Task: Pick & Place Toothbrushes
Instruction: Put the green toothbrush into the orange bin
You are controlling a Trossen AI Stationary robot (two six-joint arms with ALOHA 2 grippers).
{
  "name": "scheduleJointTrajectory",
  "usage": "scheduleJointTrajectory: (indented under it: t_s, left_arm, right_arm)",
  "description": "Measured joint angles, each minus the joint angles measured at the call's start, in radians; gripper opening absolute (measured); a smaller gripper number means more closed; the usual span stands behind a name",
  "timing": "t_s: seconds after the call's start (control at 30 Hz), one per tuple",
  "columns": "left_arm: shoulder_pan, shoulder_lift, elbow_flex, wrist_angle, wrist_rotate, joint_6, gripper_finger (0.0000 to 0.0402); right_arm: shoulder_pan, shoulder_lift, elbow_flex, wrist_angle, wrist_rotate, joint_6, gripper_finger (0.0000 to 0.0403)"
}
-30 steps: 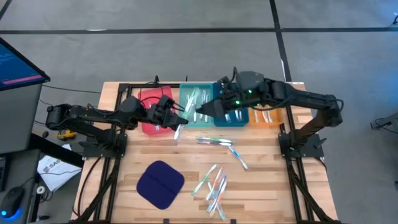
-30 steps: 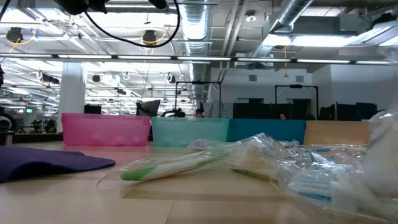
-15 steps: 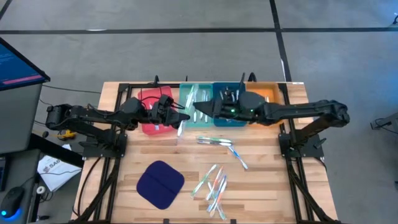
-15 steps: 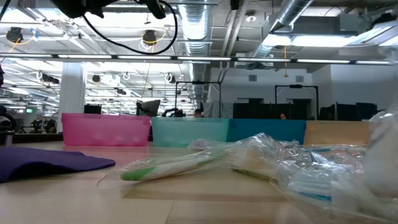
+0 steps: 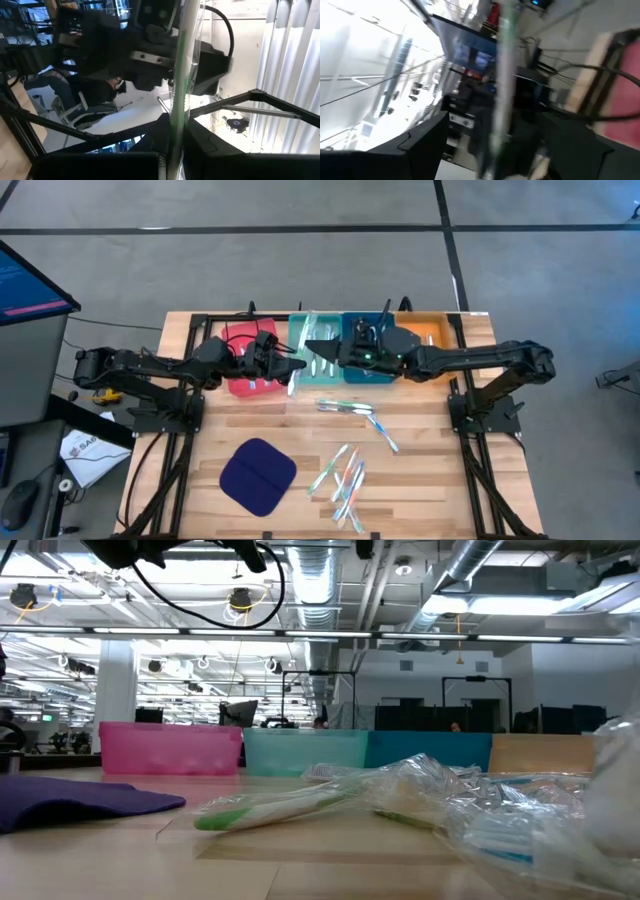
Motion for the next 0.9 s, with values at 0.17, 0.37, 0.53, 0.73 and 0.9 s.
scheduleJointTrajectory:
  t_s: [0.17, 0.37, 0.53, 0.73, 0.9]
  left_arm:
    - [-0.005, 0.0, 0.0, -0.01, 0.0, 0.0, 0.0013]
    - [-0.029, 0.001, 0.0, -0.062, -0.005, 0.011, 0.0013]
    - [-0.022, 0.001, 0.0, -0.061, -0.02, 0.02, 0.0013]
    - [0.006, 0.001, 0.0, -0.063, -0.015, 0.023, 0.0013]
    - [0.009, 0.001, 0.0, -0.066, -0.009, 0.023, 0.0013]
  right_arm:
    - [-0.009, 0.001, 0.0, -0.07, 0.002, 0.031, 0.0305]
    - [-0.016, 0.001, 0.0, -0.013, 0.008, 0.016, 0.0305]
    - [-0.031, 0.004, 0.0, -0.035, 0.009, 0.01, 0.0305]
    - [-0.027, 0.046, 0.021, 0.037, 0.001, 0.035, 0.0305]
    - [-0.003, 0.066, 0.033, 0.013, 0.0, 0.027, 0.0305]
